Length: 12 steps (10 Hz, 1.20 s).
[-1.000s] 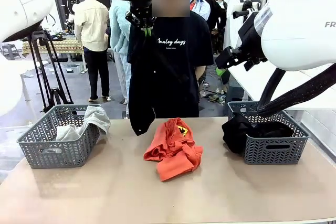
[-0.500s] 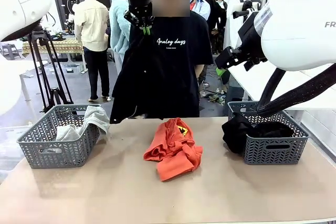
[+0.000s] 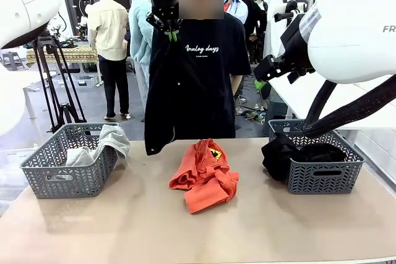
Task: Sort the tops and bottoms.
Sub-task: Sort the clothes according to human instructions.
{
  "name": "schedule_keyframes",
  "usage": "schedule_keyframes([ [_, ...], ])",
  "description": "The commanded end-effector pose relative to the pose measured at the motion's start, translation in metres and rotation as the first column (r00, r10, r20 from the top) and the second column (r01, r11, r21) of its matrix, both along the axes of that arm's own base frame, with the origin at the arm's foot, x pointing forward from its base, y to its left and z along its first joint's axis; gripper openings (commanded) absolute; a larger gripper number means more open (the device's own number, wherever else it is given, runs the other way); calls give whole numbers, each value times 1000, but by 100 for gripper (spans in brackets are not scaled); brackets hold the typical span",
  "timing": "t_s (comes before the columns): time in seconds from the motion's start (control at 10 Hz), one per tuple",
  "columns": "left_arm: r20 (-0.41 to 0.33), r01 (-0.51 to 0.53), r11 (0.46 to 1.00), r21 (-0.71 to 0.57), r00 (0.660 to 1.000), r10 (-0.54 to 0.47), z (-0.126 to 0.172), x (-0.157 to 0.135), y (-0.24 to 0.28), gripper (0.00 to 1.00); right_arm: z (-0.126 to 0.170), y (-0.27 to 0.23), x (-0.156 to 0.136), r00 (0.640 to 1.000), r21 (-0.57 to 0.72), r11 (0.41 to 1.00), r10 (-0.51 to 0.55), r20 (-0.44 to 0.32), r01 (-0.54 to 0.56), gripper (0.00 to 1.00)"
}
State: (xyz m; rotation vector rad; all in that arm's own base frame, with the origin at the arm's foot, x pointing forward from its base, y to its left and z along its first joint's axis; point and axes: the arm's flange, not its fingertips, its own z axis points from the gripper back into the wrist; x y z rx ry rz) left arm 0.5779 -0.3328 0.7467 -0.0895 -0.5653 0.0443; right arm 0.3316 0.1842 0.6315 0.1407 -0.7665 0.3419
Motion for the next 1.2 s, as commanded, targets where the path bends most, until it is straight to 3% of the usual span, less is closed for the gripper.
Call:
schedule_keyframes([
  [0.0,4,-5,1000,-9,1000,5,6,-4,5,0,-4,-2,-1,1000,4,1000,1,-6,-1,100],
  [1.1,4,-5,1000,-9,1000,5,6,-4,5,0,-4,-2,-1,1000,4,1000,1,-6,-1,100],
])
